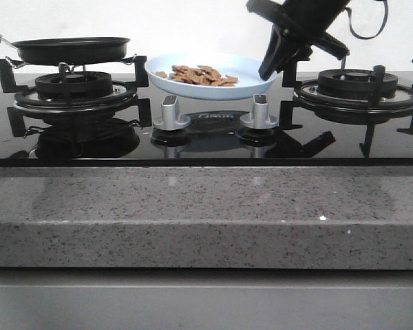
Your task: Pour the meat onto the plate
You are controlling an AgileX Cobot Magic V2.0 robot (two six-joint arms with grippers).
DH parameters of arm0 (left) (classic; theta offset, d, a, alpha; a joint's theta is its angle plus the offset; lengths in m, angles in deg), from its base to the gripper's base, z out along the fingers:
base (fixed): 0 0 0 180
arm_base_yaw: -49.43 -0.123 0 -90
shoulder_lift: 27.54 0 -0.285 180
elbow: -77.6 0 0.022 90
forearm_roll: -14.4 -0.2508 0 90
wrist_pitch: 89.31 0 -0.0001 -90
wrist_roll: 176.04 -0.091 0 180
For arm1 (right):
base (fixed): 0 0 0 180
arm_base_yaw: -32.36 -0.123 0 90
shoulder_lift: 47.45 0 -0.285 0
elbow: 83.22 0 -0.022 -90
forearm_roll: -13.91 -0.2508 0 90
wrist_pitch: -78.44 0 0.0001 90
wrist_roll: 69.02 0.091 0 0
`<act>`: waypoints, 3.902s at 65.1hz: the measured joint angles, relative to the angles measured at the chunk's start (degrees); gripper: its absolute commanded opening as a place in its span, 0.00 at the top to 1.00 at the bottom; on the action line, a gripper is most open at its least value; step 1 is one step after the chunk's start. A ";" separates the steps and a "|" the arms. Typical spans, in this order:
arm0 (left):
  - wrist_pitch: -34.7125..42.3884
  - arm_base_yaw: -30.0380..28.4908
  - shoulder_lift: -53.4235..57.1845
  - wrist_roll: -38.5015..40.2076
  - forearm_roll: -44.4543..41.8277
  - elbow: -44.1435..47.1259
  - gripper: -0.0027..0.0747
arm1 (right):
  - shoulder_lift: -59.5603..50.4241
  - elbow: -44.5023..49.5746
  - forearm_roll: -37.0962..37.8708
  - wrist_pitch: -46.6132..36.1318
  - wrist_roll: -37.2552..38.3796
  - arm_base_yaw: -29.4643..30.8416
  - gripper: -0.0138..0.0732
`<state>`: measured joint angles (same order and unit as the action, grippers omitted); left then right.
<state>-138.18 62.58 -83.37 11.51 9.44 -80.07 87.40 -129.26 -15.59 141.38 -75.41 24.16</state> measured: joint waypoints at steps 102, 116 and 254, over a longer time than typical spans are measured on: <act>0.00 0.00 0.00 0.00 0.00 0.00 0.30 | -27.11 9.87 17.80 1.13 0.31 -12.03 0.53; 0.00 0.00 0.00 0.00 0.00 0.00 0.30 | -41.25 33.05 18.05 -11.10 0.44 -12.03 0.53; 4.09 0.00 0.00 0.00 0.00 0.00 0.99 | -82.97 80.59 18.05 -19.26 0.69 -12.03 0.92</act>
<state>-134.09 62.58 -83.37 11.51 9.44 -80.07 4.43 -48.67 2.46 122.11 -74.71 12.14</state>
